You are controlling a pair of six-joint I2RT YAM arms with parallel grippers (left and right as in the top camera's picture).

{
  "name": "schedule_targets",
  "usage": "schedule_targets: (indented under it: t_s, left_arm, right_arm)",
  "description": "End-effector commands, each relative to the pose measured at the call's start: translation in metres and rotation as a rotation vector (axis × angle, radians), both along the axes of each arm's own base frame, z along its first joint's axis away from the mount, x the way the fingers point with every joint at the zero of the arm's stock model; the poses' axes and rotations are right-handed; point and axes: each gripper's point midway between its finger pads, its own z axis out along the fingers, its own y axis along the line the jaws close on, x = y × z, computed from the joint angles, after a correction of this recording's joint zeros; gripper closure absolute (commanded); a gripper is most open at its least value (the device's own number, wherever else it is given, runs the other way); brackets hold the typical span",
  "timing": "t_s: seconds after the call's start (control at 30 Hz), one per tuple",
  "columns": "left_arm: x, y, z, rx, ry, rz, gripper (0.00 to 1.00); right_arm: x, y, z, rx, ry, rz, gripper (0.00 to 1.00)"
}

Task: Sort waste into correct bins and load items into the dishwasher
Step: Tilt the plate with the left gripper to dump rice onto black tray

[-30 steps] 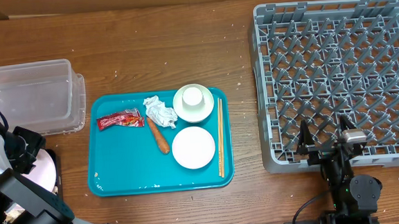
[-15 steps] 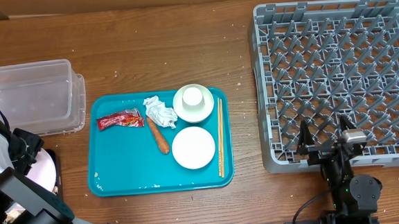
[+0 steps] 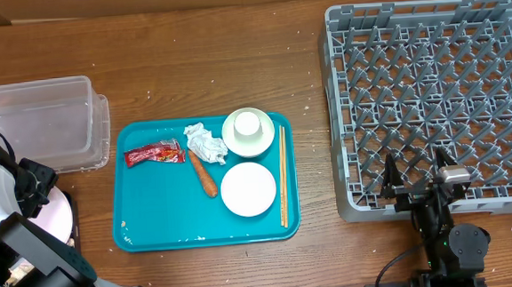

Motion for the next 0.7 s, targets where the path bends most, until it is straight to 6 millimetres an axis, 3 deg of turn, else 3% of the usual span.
schedule_targets:
  t_s: [0.0,0.67]
  left_arm:
    - [0.0041,-0.0090,-0.0031,-0.029,-0.005,-0.047,0.52]
    - [0.0080,-0.0150,0.0026,-0.066,-0.026,-0.054,0.54]
  right_arm:
    - [0.0001,-0.0007,-0.0018,0.004,-0.004,-0.006,0.00]
    - [0.0001,-0.0007,-0.0018,0.004,-0.004,-0.006,0.00]
